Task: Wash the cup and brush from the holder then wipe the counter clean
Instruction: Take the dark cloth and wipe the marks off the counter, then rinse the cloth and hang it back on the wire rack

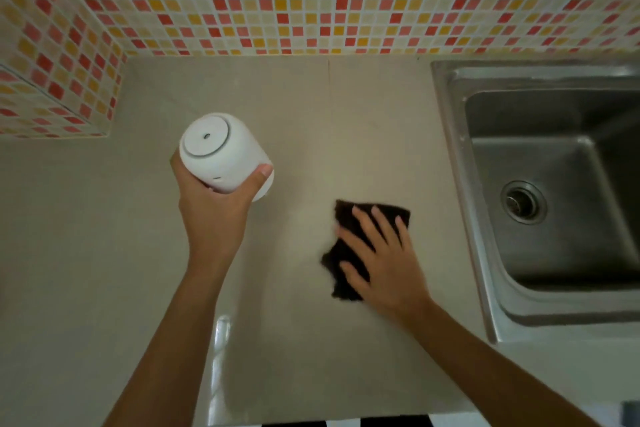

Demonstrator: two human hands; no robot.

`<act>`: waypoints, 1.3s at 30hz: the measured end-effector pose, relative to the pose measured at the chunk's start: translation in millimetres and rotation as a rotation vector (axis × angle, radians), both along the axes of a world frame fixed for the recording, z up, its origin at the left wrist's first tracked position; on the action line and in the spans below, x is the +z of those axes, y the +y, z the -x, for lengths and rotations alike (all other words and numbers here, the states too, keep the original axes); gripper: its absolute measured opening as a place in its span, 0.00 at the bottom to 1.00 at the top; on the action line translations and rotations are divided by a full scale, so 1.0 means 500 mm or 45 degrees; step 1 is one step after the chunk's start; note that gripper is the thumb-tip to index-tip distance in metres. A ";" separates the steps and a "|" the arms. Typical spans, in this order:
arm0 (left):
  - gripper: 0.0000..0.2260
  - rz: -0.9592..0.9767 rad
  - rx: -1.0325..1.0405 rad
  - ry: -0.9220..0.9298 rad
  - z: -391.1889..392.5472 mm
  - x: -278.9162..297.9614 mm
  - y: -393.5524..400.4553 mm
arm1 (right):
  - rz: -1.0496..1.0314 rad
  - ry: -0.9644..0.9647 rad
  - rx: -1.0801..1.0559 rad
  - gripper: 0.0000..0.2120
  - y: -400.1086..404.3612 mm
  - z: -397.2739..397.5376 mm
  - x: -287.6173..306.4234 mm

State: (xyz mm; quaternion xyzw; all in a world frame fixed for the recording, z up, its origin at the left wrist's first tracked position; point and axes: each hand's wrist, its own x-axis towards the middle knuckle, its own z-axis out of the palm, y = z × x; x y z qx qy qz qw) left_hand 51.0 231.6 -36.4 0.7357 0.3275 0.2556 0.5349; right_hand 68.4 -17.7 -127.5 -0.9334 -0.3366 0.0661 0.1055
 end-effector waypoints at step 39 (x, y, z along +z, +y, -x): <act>0.40 0.103 -0.474 0.044 -0.087 -0.062 -0.212 | -0.326 0.079 -1.259 0.15 -0.228 -0.180 0.143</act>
